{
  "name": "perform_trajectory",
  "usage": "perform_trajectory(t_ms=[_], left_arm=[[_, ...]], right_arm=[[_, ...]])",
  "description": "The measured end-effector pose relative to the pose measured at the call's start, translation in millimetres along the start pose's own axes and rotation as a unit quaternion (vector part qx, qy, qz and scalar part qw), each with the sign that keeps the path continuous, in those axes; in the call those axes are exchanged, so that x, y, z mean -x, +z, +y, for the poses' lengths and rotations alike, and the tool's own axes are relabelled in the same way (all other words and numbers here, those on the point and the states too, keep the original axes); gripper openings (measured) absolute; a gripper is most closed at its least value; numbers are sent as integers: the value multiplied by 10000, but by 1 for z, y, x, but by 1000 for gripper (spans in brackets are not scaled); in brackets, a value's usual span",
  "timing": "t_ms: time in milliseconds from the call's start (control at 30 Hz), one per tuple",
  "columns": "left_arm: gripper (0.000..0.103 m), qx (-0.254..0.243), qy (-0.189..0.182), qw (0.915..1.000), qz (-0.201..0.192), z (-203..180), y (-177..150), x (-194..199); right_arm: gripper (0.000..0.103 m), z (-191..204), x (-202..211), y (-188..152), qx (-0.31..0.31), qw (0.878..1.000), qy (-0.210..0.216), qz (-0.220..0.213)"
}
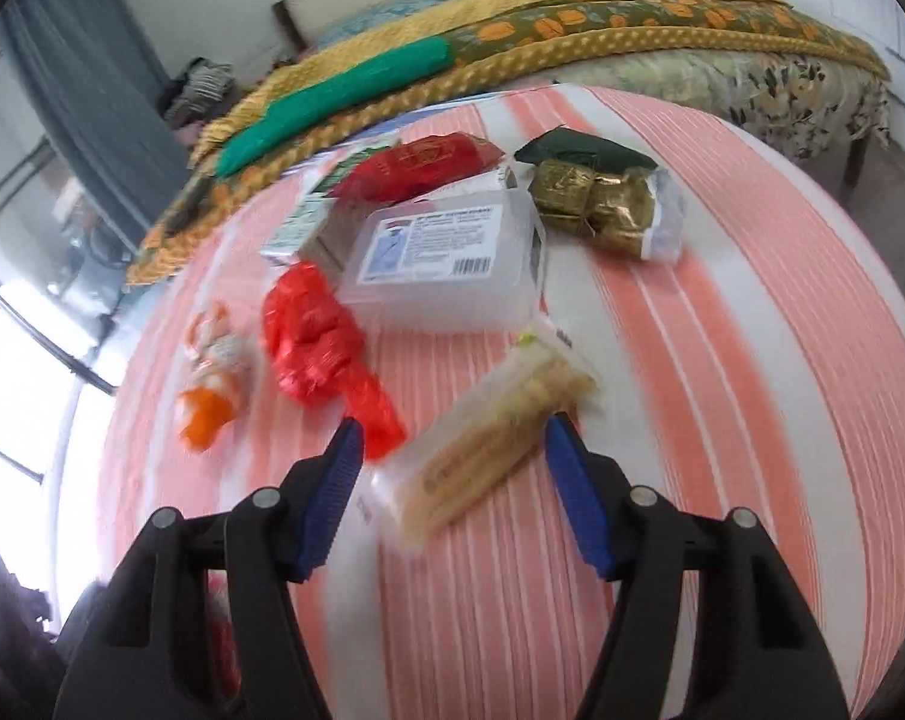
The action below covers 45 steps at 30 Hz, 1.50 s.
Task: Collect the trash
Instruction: 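Grasp the crushed red soda can with the left tool while the right tool grasps the cream snack bar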
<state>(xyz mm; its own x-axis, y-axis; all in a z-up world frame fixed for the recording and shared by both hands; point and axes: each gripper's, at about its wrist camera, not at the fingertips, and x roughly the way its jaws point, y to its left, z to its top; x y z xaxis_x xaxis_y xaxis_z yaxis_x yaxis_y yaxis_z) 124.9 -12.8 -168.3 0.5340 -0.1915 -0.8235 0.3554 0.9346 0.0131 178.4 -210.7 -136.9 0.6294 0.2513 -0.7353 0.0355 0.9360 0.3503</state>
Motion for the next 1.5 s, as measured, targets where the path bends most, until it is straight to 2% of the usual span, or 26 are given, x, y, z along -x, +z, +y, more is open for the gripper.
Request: perform_trajectory(t_ms=[33,67,100,133,200,367,500,533,567,633,700,800,867,1000,1100,1133,1167,1400,1500], left_arm=[[97,0,0,10000,0,0,0,0],[97,1,0,10000,0,0,0,0],[97,2,-2,10000,0,0,0,0],[97,2,-1,10000,0,0,0,0],[97,3,-3,10000,0,0,0,0],[97,2,3,10000,0,0,0,0],[97,3,4,10000,0,0,0,0],[97,3,5,10000,0,0,0,0],[97,4,5,10000,0,0,0,0],[97,4,6,10000,0,0,0,0],[97,7,3,10000,0,0,0,0],[98,29,-35,10000,-8,1,0,1],[98,27,-91,10000,-31,3,-1,2],[97,55,-40,10000,-52,19,-12,11],[97,132,-192,9997,-93,32,-22,20],[97,115,-242,9996,-96,34,-24,23],[98,90,-287,9995,-96,35,-25,26],[97,99,-609,9967,-520,22,-5,62],[96,-49,-380,9982,-454,12,9,55]], right_arm=[[60,1,-4,2,26,9998,-183,-19],[55,1,-5,2,66,9996,-291,-25],[51,-1,-4,0,105,9995,-304,-23],[42,-3,-2,-3,139,9995,-274,-18],[35,-10,6,-8,355,9991,-231,31],[34,-30,35,-33,1324,9905,-124,354],[34,-42,52,-49,1870,9806,-360,453],[37,-44,54,-53,1910,9799,-374,440],[50,-47,56,-57,1905,9801,-394,383],[66,-47,54,-64,1853,9815,-382,302],[66,-43,48,-73,1815,9828,-224,246],[64,-39,46,-77,1902,9813,-292,-2],[47,-41,51,-76,1786,9836,-234,25],[45,-57,62,-81,1779,9833,-346,168],[55,-68,71,-86,1790,9830,-287,299],[67,-71,75,-87,1794,9828,-290,316],[72,-73,79,-86,1785,9831,-261,300],[72,-56,82,-58,1723,9845,151,302],[72,-45,66,-40,1761,9832,118,467]])
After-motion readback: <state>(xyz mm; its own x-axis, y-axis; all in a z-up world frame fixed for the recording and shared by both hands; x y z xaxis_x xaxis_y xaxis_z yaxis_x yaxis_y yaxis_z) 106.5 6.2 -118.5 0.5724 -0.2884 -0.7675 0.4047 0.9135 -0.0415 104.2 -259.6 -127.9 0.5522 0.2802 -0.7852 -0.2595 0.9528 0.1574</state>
